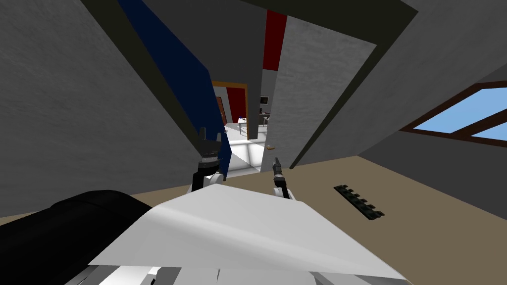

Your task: Push the door open

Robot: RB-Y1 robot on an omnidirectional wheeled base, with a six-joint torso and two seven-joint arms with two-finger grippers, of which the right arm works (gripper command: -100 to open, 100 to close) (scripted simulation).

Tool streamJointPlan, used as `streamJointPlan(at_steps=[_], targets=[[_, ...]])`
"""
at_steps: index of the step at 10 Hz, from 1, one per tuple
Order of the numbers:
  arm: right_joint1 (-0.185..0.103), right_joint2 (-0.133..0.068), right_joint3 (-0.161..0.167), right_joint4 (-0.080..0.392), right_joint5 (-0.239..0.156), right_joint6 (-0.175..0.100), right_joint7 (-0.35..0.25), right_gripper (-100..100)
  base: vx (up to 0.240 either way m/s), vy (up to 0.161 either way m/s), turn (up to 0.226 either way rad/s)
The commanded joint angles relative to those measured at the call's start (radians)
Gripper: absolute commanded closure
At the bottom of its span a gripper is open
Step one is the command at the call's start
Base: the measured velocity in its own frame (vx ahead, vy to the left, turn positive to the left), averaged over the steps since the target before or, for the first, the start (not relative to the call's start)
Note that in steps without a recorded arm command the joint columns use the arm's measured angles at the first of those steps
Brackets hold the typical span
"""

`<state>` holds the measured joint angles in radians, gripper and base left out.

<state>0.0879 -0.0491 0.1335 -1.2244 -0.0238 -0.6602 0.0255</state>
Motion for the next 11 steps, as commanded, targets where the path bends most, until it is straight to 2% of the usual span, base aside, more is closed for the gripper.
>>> streamJointPlan(at_steps=[1,3,4,5,6,10,11], targets=[[-0.023,0.001,0.008,0.05,-0.004,-0.01,0.0,-100,0.093,-0.095,0.053],[-0.047,0.006,0.019,0.113,-0.008,-0.023,0.002,-100,0.096,-0.102,0.052],[-0.047,0.006,0.019,0.114,-0.008,-0.023,0.002,-100,0.048,-0.069,0.012],[-0.059,0.009,0.025,0.145,-0.011,-0.03,0.003,-100,0.033,-0.061,0.024],[-0.059,0.009,0.025,0.145,-0.011,-0.03,0.003,-100,0.025,-0.049,0.02],[-0.104,0.022,0.046,0.256,-0.018,-0.055,0.008,-100,0.069,-0.082,0.041],[-0.104,0.022,0.046,0.259,-0.018,-0.055,0.008,-100,0.05,-0.07,0.02]])
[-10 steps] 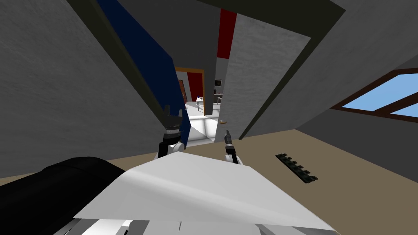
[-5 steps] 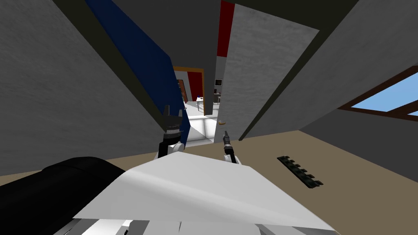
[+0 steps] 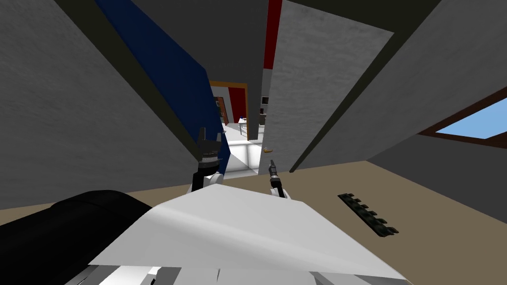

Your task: Push the door open

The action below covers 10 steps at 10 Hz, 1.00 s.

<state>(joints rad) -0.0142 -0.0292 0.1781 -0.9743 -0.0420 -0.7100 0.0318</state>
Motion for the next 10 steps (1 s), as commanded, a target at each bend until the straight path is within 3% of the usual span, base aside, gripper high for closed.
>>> streamJointPlan(at_steps=[1,6,10], targets=[[-0.013,0.006,0.006,0.037,-0.002,-0.011,0.002,-100,0.041,-0.059,0.03],[-0.06,0.026,0.028,0.156,-0.01,-0.037,0.007,-100,0.077,-0.096,0.038],[-0.082,0.037,0.038,0.214,-0.014,-0.049,0.009,-100,0.057,-0.07,0.023]])
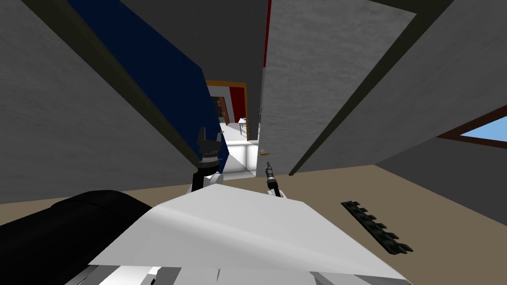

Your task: Push the door open

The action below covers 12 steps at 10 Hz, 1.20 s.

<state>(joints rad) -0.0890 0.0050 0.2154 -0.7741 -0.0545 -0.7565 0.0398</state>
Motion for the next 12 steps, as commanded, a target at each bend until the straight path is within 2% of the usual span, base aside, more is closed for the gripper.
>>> streamJointPlan(at_steps=[1,4,5,6,8,10,12], targets=[[-0.015,0.007,0.004,0.032,-0.002,-0.007,0.001,-100,0.048,-0.064,0.026],[-0.044,0.026,0.018,0.106,-0.007,-0.023,0.004,-100,0.107,-0.106,0.042],[-0.038,0.022,0.015,0.09,-0.006,-0.02,0.003,-100,0.043,-0.06,0.013],[-0.038,-0.007,0.013,0.094,-0.008,-0.022,0.003,-100,0.102,0.0,0.022],[-0.038,-0.026,0.01,0.097,-0.009,-0.025,0.003,-100,0.203,0.047,0.029],[-0.038,-0.031,0.007,0.101,-0.011,-0.029,0.003,-100,0.211,0.061,0.023],[-0.038,-0.017,0.002,0.106,-0.013,-0.033,0.003,-100,0.205,0.038,0.031]])
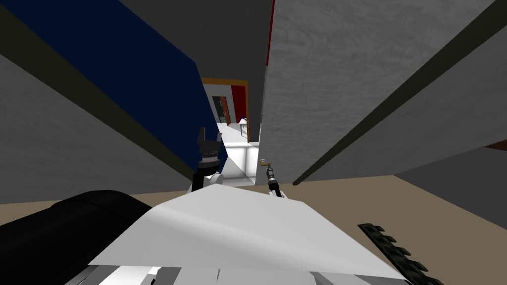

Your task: Push the door open

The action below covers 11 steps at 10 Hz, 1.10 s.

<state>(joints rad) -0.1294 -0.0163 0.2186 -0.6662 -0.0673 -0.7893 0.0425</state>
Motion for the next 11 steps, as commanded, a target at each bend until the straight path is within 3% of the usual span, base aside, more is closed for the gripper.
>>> streamJointPlan(at_steps=[1,3,4,9,11], targets=[[0.003,0.02,-0.003,0.0,-0.001,-0.002,0.001,-100,0.212,0.012,0.024],[-0.008,0.021,-0.004,0.021,-0.002,-0.015,0.001,-100,0.09,0.007,0.006],[-0.008,0.021,-0.004,0.021,-0.002,-0.015,0.001,100,0.0,0.0,0.0],[-0.008,0.021,-0.004,0.021,-0.002,-0.015,0.001,100,-0.004,-0.001,0.003],[-0.012,0.007,-0.019,0.02,-0.01,-0.014,0.005,100,0.112,0.059,-0.026]])
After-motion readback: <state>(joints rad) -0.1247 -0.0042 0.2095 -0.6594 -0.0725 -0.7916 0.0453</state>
